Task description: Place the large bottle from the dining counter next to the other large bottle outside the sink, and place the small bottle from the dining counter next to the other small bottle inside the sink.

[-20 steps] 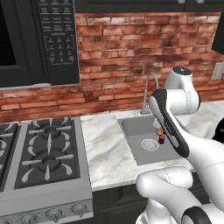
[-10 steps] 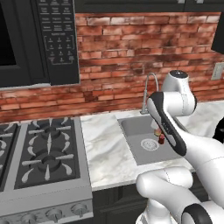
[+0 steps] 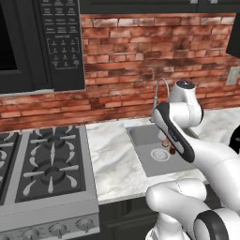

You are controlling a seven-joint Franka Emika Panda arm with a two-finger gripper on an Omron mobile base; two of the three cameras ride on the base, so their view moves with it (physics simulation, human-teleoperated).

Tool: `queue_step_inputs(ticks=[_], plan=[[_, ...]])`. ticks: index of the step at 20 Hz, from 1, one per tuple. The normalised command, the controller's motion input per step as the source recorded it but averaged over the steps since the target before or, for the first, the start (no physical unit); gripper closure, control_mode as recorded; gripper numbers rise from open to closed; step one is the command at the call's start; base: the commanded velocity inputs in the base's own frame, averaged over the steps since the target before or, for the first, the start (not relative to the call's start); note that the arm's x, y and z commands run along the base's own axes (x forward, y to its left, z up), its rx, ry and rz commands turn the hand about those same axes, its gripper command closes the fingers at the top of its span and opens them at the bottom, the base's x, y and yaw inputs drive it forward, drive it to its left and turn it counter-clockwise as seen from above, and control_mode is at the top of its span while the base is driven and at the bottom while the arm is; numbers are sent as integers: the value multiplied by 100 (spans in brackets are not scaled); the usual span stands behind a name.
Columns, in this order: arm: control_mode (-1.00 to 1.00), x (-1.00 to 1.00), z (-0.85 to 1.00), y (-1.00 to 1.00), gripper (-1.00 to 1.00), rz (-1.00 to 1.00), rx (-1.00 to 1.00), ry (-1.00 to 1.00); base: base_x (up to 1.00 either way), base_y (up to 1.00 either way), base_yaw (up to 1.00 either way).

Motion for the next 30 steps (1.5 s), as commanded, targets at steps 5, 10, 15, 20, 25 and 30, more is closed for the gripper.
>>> queue_step_inputs(ticks=[5,10,15,20,25,30], plan=[[-100,24,-24,-3,100,0,0,0,0,0,0],[-100,23,-25,-6,100,0,0,0,0,0,0],[-100,22,-27,-4,100,0,0,0,0,0,0],[-100,20,-31,-5,100,0,0,0,0,0,0],[-100,14,-31,-4,100,0,0,0,0,0,0],[-100,6,-30,-4,100,0,0,0,0,0,0]])
